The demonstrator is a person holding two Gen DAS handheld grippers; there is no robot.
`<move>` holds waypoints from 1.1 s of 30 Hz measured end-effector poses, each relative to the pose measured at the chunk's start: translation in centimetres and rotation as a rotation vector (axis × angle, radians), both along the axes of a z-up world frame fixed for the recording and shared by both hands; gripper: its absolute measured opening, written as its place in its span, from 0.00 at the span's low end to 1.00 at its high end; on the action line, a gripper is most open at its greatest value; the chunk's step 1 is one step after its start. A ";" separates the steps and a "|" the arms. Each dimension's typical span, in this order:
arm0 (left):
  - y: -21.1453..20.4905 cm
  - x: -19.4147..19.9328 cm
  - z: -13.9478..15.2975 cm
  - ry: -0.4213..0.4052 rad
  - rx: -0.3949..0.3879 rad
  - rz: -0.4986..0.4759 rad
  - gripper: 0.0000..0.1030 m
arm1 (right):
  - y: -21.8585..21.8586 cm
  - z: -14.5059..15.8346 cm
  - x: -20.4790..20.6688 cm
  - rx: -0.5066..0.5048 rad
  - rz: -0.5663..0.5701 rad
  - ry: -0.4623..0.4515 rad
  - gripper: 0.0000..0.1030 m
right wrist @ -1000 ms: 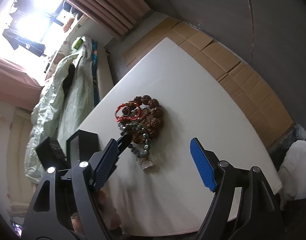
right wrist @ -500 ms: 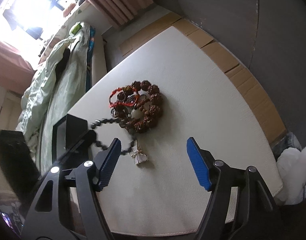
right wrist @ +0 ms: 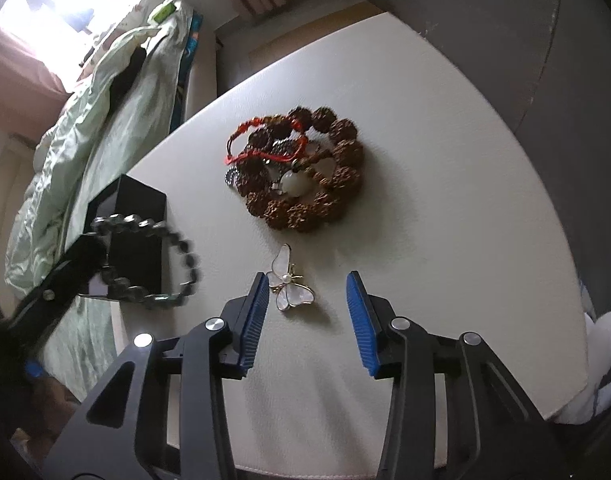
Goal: Organize jewelry
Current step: 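Carry the bracelet toward the box with the left gripper while the right grasps the butterfly earring, then lower the grey bracelet into the black box and open the left gripper while the right grasps the butterfly earring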
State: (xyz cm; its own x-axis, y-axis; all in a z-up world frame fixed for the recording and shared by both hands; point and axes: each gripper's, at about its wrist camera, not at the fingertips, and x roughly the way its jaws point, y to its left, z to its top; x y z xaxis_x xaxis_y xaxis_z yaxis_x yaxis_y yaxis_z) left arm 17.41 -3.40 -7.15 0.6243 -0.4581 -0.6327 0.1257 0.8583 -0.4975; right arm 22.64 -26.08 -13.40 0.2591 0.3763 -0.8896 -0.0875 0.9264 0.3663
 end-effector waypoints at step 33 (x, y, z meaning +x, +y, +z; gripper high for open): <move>9.1 -3.6 3.9 -0.057 -0.032 0.165 0.06 | 4.6 2.5 -1.2 0.092 0.064 -0.075 0.05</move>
State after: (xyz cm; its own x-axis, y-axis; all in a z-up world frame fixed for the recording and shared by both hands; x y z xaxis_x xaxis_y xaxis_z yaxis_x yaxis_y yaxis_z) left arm 13.84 5.68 -3.27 0.7272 -0.3657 -0.5809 0.0126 0.8532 -0.5214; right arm 21.45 -21.49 -10.94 0.2968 0.4733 -0.8294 -0.1757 0.8808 0.4397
